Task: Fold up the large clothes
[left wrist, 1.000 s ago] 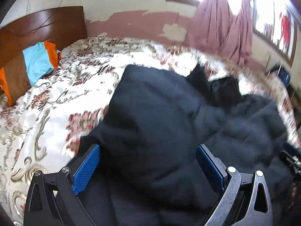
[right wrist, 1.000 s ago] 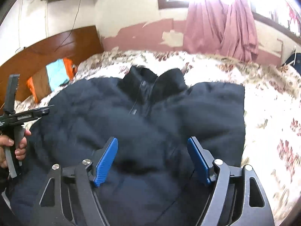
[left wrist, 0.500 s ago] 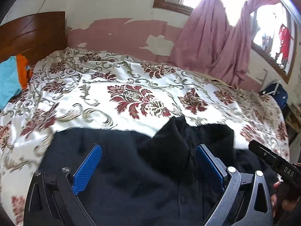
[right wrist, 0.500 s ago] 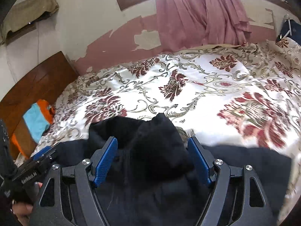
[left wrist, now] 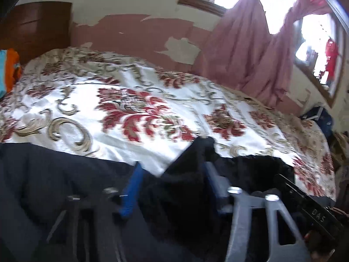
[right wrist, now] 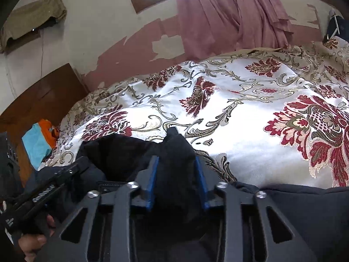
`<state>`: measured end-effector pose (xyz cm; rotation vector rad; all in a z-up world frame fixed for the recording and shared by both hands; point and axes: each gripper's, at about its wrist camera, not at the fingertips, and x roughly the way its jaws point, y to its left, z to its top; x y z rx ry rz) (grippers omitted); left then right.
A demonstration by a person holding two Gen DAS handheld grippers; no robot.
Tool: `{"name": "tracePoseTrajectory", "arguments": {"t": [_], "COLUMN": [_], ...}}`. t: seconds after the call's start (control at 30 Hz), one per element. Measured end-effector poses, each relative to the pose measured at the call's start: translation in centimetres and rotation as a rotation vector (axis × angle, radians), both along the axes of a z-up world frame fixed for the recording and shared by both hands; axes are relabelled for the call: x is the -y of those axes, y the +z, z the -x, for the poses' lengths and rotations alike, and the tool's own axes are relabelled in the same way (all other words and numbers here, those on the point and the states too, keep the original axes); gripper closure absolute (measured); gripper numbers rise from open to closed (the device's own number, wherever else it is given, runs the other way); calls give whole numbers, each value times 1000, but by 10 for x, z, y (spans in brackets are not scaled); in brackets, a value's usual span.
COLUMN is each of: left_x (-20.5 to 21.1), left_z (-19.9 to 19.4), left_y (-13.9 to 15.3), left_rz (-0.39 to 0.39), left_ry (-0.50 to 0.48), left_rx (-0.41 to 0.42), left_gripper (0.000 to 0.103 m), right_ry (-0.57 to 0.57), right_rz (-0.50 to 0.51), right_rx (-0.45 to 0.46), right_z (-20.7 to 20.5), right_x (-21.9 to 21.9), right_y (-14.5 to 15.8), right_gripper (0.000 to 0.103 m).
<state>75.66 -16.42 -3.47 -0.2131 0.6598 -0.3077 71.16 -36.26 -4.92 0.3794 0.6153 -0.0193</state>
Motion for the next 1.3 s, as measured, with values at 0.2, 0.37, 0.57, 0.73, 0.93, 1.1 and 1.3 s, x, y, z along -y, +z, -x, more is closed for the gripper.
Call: {"name": "tracePoseTrajectory", "arguments": {"t": [0.2, 0.37, 0.57, 0.73, 0.93, 1.1, 1.3], "left_x": [-10, -36, -65, -71, -66, -73, -81], "left_z": [13, 51, 112, 128, 108, 120, 169], "left_y": [5, 32, 54, 34, -5, 0, 32], "left_rz": [55, 88, 83, 34, -47, 11, 40], "left_ry": [-5, 36, -6, -17, -3, -42, -74], "left_rx": [37, 88, 122, 42, -132, -90, 98], "left_gripper": [95, 96, 97, 97, 98, 96, 95], "right_ry": [27, 46, 67, 90, 95, 92, 107], "right_rz": [-68, 64, 137, 93, 17, 38, 90], "right_rx": [112, 187, 175, 88, -30, -7, -9], "right_z": [46, 101, 156, 169, 153, 160, 163], "right_x": [4, -12, -18, -6, 9, 5, -3], "right_y": [18, 51, 58, 32, -1, -4, -3], "right_gripper": [89, 92, 95, 97, 97, 97, 97]}}
